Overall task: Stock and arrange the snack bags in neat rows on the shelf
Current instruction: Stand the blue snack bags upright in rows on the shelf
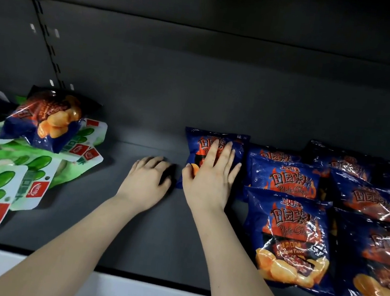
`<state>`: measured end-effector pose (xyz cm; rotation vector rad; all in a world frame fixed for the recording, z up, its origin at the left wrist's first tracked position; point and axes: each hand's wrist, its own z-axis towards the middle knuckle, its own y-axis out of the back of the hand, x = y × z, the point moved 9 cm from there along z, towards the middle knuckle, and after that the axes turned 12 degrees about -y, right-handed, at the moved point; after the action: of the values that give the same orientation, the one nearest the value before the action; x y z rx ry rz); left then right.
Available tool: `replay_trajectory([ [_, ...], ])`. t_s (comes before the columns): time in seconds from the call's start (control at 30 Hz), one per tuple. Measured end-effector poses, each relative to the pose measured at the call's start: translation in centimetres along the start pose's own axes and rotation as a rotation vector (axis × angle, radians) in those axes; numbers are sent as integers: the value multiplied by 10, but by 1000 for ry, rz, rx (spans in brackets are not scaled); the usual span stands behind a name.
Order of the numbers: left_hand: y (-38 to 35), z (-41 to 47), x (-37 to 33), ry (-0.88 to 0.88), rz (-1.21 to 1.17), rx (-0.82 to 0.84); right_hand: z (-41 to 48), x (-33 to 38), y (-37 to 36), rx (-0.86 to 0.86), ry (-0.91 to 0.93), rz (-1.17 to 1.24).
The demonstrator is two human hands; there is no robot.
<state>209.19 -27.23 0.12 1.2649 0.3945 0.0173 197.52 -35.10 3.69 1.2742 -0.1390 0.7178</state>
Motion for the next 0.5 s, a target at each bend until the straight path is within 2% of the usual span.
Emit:
replay_trajectory([
  [0.17, 3, -2, -3, -9, 17, -19, -8, 16, 11, -147, 122, -17],
  [0.33, 1, -1, -1, -10, -3, -15, -19, 28, 12, -190, 151, -61],
  [0.5, 2, 0, -1, -19, -18, -16, -17, 20, -9, -70, 106, -99],
])
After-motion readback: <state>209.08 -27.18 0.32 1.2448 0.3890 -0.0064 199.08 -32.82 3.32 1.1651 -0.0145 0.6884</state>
